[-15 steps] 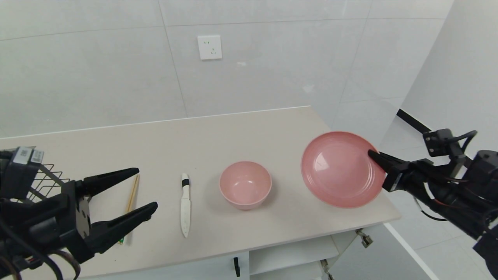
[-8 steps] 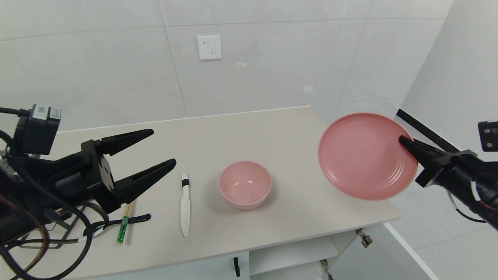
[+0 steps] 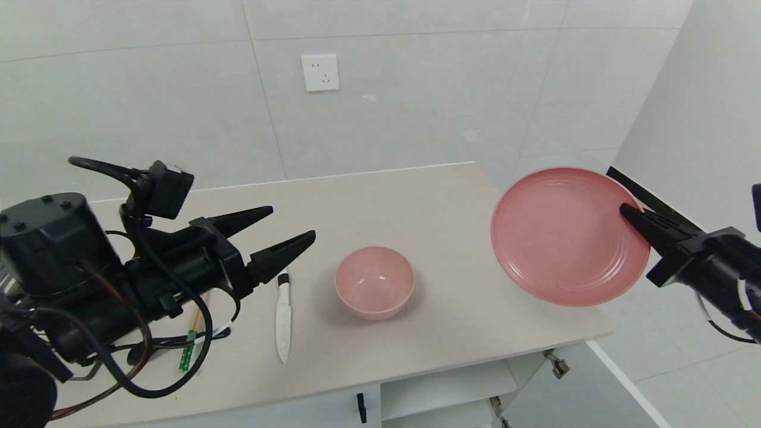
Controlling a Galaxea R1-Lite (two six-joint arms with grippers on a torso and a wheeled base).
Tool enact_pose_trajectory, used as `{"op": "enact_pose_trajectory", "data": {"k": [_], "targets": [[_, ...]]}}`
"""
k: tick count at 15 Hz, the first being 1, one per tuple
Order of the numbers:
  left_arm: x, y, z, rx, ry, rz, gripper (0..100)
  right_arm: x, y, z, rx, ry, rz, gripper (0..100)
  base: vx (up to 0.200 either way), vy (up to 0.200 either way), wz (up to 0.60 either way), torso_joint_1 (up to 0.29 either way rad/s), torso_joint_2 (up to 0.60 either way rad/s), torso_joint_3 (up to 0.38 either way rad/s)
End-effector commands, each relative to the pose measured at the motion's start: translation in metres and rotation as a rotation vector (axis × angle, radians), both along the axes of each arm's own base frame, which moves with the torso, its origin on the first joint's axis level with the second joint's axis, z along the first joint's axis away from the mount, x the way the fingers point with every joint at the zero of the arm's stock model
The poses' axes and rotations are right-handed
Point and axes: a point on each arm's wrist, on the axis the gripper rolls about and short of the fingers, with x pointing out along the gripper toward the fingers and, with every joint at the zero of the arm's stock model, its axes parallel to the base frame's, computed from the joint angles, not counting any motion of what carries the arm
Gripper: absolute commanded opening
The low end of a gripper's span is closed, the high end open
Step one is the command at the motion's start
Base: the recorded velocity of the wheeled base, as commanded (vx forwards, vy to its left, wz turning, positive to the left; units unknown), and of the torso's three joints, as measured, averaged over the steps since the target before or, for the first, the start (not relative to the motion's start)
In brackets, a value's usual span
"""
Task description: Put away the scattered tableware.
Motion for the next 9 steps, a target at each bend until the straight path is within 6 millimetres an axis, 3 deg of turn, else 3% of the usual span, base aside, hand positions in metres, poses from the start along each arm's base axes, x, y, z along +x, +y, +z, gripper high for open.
{"op": "enact_pose_trajectory", "data": {"k": [1, 5, 9], "targets": [[0.013, -0.005, -0.012, 0.018, 0.047, 0.023, 100, 0.000, 0.000, 0.001, -0.001, -0.003, -0.002, 0, 0.000, 0.000, 0.00, 0.000, 0.00, 0.000], [0.049, -0.006, -0.049, 0.066, 0.209, 0.100, 100, 0.000, 0.000, 0.001, -0.001, -0.003, -0.001, 0, 0.000, 0.000, 0.00, 0.000, 0.00, 0.000], [0.062, -0.009, -0.079, 0.133, 0.399, 0.101, 100, -0.002, -0.001, -0.001, -0.003, 0.004, -0.001, 0, 0.000, 0.000, 0.00, 0.000, 0.00, 0.000]]}}
